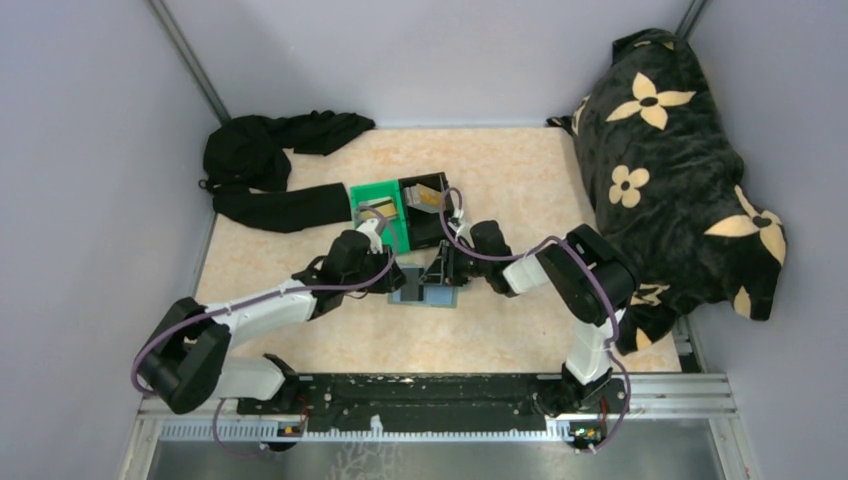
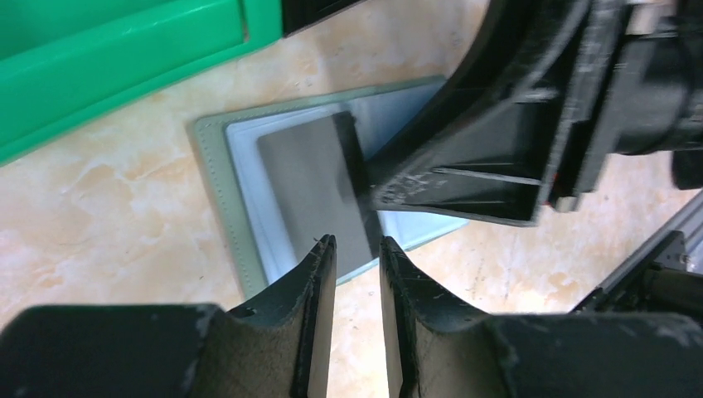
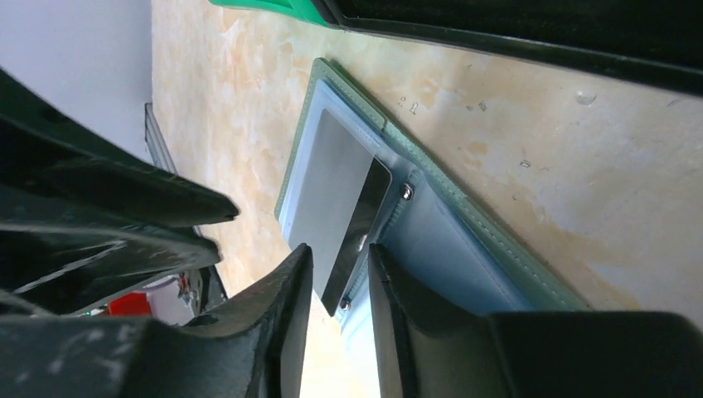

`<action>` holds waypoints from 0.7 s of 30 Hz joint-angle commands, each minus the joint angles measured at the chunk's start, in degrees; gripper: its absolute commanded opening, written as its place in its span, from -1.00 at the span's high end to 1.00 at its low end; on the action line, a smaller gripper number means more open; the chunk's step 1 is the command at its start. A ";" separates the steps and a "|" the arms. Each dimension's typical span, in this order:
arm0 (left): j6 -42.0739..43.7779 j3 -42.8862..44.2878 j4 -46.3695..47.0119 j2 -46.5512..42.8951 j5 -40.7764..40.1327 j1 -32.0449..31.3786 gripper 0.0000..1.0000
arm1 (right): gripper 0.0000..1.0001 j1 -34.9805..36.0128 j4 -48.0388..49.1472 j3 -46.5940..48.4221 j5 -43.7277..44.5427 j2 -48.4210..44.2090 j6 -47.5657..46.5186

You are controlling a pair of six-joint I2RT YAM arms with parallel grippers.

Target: Take the credit cards out of the card holder

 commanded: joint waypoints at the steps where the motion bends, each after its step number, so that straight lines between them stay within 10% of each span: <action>1: 0.05 -0.27 -1.01 3.30 -0.08 0.50 0.37 | 0.27 0.23 -3.79 -0.38 2.42 -2.34 -2.54; 12: -2.18 -1.29 2.01 9.74 4.30 0.77 0.38 | -0.22 0.24 -8.72 0.13 4.84 -5.18 -4.38; 21: -2.72 -1.55 3.70 11.76 6.37 0.97 0.39 | -0.21 0.53 -7.13 1.20 2.74 -1.43 -4.39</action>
